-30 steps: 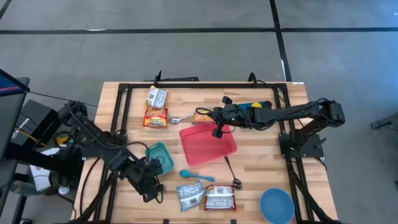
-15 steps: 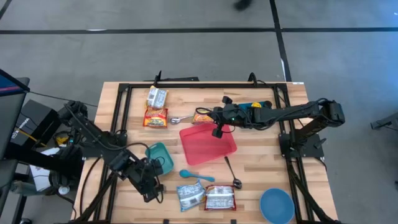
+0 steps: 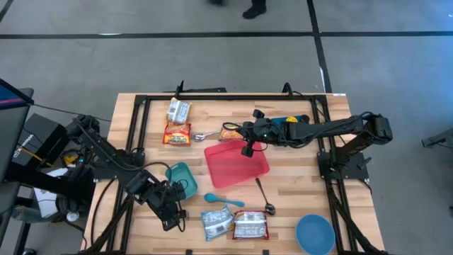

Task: Pick & Place Food Item
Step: Put the green seasoning can into the blue bin

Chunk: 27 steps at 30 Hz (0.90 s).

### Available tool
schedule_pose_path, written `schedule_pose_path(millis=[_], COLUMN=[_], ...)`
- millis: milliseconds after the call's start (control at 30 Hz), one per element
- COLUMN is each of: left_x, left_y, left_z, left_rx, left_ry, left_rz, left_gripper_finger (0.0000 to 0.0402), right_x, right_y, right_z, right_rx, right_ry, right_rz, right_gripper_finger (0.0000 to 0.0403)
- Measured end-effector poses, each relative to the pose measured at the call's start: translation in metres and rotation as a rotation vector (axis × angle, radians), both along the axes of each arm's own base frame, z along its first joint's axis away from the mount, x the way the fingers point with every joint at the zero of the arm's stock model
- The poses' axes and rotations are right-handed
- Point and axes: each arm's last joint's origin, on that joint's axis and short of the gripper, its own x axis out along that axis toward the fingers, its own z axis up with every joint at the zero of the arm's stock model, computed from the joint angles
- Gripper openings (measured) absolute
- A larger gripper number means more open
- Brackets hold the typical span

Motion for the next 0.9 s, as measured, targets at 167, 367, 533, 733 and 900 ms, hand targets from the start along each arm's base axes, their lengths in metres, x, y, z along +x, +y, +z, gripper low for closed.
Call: schedule_pose_path(millis=[167,367,533,733,900], left_x=[0.000,0.002,0.002,0.008,0.012], left_y=[0.001,0.003,0.003,-0.002,-0.006], left_z=[0.000,0.000,0.000,0.004,0.008], left_rx=[-0.001,0.011,0.012,-0.039,-0.070], left_ry=[0.005,-0.004,-0.005,-0.080,-0.135], left_rz=[0.042,0.002,-0.012,-0.028,-0.048], left_gripper_finger=[0.0161,0.0181,0.0164,0.0136,0.0111], right_x=[0.000,0.000,0.000,0.000,0.000], right_y=[0.000,0.000,0.000,0.000,0.000], right_z=[0.000,0.000,0.000,0.000,0.000], right_rx=[0.000,0.001,0.001,0.000,0.000], right_ry=[0.000,0.001,0.001,0.000,0.000], right_rz=[0.000,0.000,0.000,0.000,0.000], right_gripper_finger=[0.0000,0.0000,0.0000,0.0000,0.0000])
